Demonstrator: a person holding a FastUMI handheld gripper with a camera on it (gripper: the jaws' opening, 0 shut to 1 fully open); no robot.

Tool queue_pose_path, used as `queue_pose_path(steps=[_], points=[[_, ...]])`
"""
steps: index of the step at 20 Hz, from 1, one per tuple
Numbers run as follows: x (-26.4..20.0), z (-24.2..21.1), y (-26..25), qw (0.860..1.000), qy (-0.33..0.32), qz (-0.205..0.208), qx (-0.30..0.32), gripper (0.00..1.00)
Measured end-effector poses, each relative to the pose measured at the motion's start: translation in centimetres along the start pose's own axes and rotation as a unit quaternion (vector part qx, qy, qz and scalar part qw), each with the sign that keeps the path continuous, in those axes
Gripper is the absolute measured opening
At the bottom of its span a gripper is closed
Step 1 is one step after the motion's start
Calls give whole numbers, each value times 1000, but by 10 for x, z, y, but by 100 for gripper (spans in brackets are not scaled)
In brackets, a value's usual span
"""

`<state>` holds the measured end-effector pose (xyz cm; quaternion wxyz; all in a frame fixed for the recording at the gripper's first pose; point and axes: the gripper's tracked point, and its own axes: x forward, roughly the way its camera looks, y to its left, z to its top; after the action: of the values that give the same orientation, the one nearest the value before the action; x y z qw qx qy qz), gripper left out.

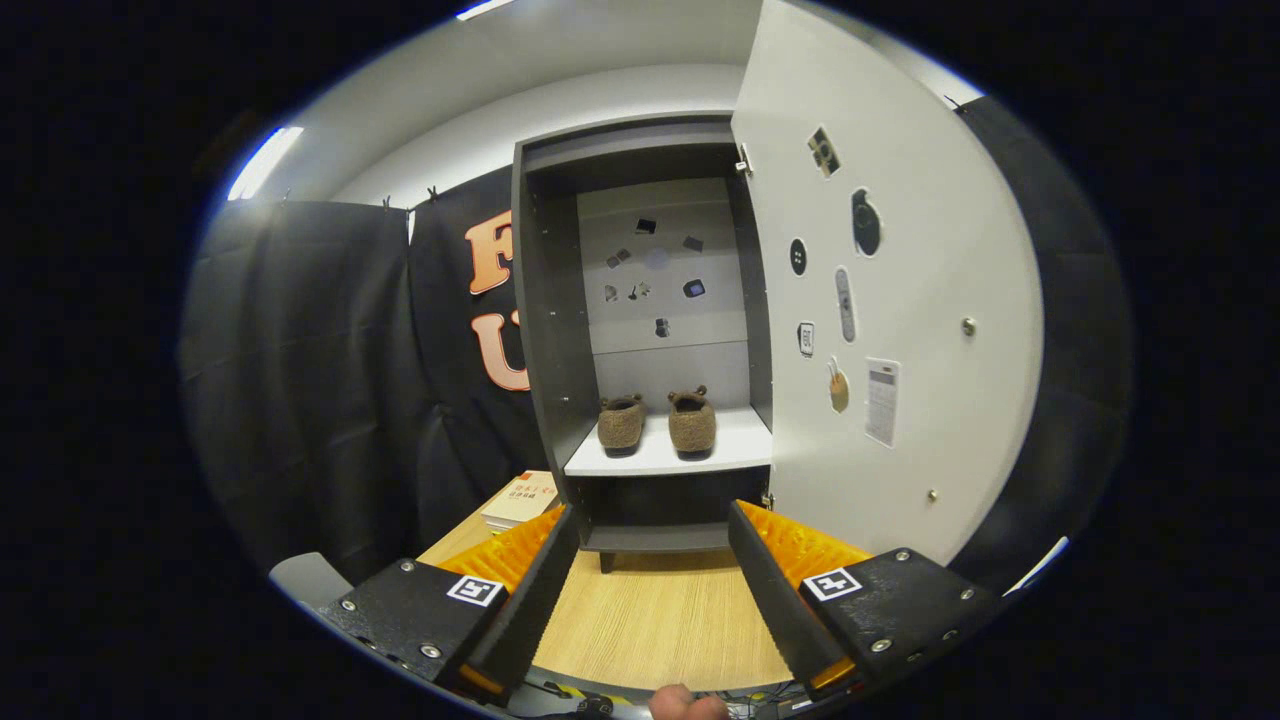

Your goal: Open the shoe cabinet door, grab the shoes and put them into the shoe cabinet, then close the shoe cabinet door.

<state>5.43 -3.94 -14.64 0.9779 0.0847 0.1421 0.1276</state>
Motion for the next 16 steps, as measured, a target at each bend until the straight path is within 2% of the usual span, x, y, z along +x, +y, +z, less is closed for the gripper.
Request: queue_pose_path(steps=[9, 10, 16], points=[[-54, 11, -59, 998, -41, 10, 45, 95], [-41, 8, -68, 998, -47, 6, 51, 95], [-54, 33, -162, 993, -73, -68, 56, 95]])
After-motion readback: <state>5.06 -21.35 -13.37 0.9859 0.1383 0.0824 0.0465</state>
